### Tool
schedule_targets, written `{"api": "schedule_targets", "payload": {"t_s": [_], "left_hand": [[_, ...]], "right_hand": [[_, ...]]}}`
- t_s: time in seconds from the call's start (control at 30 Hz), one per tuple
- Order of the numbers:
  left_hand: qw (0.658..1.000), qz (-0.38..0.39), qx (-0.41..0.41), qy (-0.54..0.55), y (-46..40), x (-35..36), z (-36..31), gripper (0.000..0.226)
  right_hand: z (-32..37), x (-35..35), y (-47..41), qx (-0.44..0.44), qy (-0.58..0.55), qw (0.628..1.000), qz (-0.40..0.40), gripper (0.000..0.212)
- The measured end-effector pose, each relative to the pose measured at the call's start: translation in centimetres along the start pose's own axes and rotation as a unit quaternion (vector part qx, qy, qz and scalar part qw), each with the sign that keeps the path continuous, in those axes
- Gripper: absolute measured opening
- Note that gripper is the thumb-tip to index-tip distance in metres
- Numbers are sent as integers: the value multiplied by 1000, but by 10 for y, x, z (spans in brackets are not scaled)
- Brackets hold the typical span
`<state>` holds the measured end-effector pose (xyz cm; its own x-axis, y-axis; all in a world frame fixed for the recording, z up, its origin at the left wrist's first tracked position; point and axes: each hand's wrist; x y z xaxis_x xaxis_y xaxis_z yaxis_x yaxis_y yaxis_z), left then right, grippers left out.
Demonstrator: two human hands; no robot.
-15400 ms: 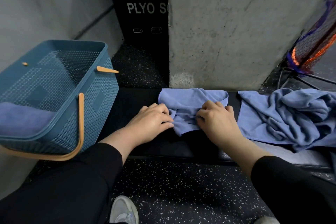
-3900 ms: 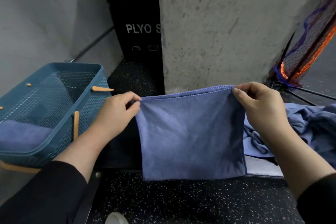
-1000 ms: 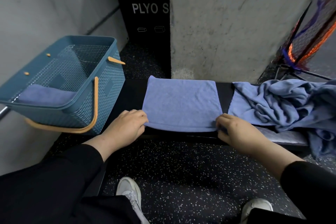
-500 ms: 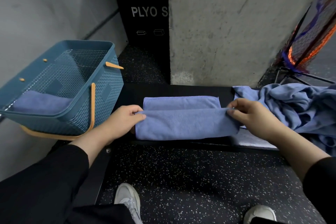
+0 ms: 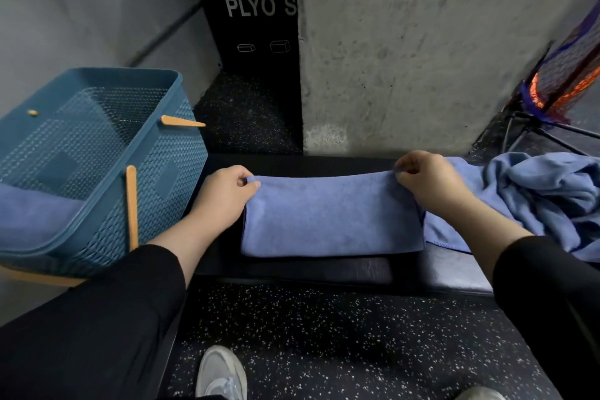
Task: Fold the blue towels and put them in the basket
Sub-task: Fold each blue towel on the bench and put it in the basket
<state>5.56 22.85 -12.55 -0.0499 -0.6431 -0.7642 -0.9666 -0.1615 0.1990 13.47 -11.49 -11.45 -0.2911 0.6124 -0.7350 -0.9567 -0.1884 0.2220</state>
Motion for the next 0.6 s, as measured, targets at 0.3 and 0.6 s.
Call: {"api": "schedule_targets", "payload": {"t_s": [0.3,0.6], "left_hand": [[975,-1,195,-108,-3,20,-35,37],[942,172,142,-250,13,39,-12,48]], "right_hand": [[28,20,15,-206,174,960,-77,18],[36,66,47,-126,315,935,102,28]]}}
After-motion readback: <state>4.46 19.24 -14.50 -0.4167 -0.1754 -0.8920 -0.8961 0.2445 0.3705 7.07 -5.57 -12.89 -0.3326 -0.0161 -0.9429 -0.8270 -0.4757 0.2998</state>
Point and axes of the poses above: each hand's wrist, its own y-axis away from the middle knuckle, its own x-axis out of the palm, z = x × y, and after that the axes turned 13 degrees about z, right-handed
